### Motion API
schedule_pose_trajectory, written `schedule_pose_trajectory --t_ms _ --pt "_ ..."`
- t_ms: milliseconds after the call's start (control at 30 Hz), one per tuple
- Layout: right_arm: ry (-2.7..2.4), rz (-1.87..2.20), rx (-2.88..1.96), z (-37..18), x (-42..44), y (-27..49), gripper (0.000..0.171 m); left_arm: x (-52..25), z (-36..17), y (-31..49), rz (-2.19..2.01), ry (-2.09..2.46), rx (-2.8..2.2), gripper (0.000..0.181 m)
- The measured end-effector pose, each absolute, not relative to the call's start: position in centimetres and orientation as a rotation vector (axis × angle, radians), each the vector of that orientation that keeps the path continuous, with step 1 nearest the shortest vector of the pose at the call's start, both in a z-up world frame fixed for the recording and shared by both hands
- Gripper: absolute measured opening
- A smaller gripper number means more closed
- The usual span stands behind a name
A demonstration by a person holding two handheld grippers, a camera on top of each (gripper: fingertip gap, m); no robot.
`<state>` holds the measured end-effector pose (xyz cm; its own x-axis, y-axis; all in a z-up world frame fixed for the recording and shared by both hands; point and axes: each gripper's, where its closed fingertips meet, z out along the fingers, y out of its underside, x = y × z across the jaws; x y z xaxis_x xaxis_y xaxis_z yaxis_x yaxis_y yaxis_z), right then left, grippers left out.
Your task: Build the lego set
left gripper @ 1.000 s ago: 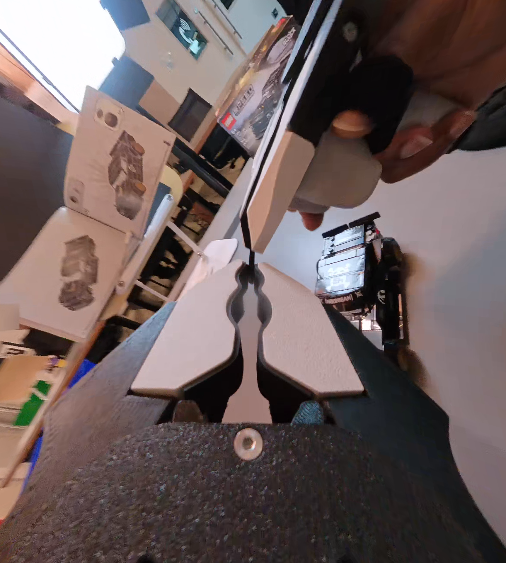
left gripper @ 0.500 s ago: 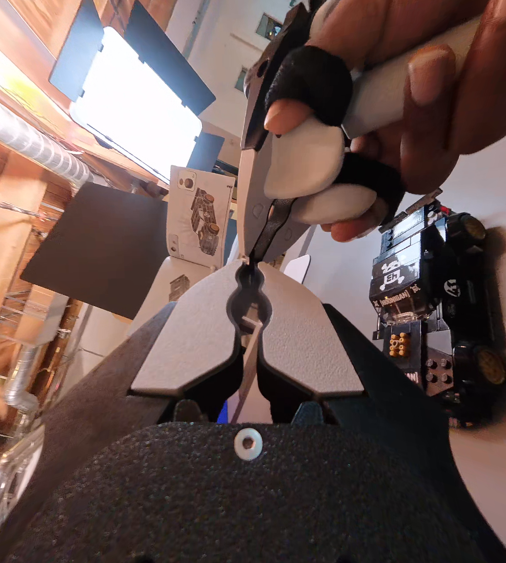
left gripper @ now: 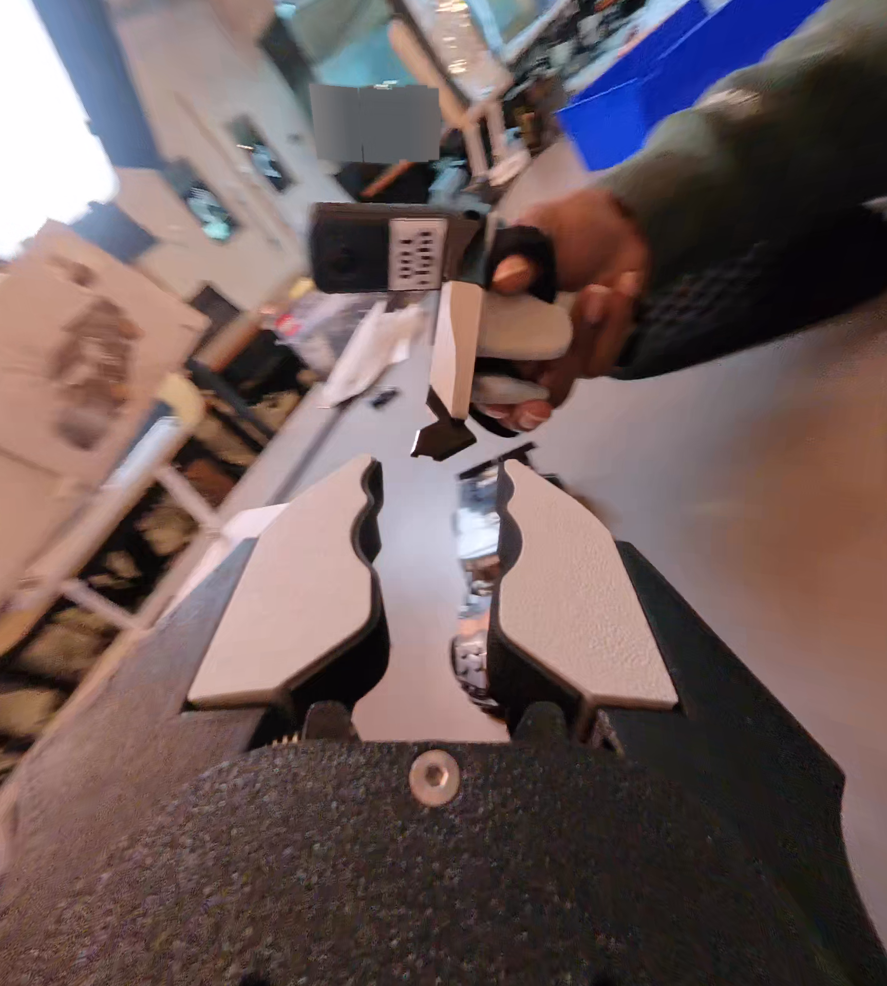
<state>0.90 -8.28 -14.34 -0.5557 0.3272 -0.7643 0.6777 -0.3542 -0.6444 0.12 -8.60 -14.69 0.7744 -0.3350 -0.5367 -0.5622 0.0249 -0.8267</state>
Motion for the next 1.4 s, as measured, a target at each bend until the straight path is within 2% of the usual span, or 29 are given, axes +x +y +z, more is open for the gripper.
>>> schedule_pose_trajectory --t_ms 67,267,367,600,733,900,1000,1400 --pt "1.704 -1.895 1.241 -14.7 1.3 -8.9 0.003 0.7 -15.3 -9.2 0.055 0.829 -1.612 0.040" --pt "1.777 -1.665 1.189 -16.3 0.8 -10.2 0.004 0.4 -17.1 -9.7 0.008 1.007 -1.627 0.030" --pt "1.743 -1.611 1.199 -17.2 0.3 -10.3 0.004 0.1 -17.7 -9.8 0.016 1.034 -1.626 0.017" --pt "1.720 -1.582 1.275 -18.4 -1.3 -9.5 0.004 -1.4 -19.0 -9.1 0.016 0.955 -1.689 0.017" --pt "2.090 -1.654 1.304 -18.7 -2.1 -7.9 0.015 -2.8 -21.2 -8.5 -0.090 0.772 -1.929 0.016" --pt "2.661 -1.590 1.191 -19.5 -1.5 -8.1 0.006 -2.6 -23.7 -8.3 -0.364 0.441 -2.132 0.017" --pt "2.916 -1.427 1.136 -21.3 -2.0 -8.0 0.000 -2.9 -24.3 -8.1 -0.307 0.412 -2.166 0.017" --pt "3.103 -1.016 0.936 -24.4 -3.1 -8.9 0.000 -2.7 -25.0 -8.5 -0.251 0.404 -2.203 0.017"
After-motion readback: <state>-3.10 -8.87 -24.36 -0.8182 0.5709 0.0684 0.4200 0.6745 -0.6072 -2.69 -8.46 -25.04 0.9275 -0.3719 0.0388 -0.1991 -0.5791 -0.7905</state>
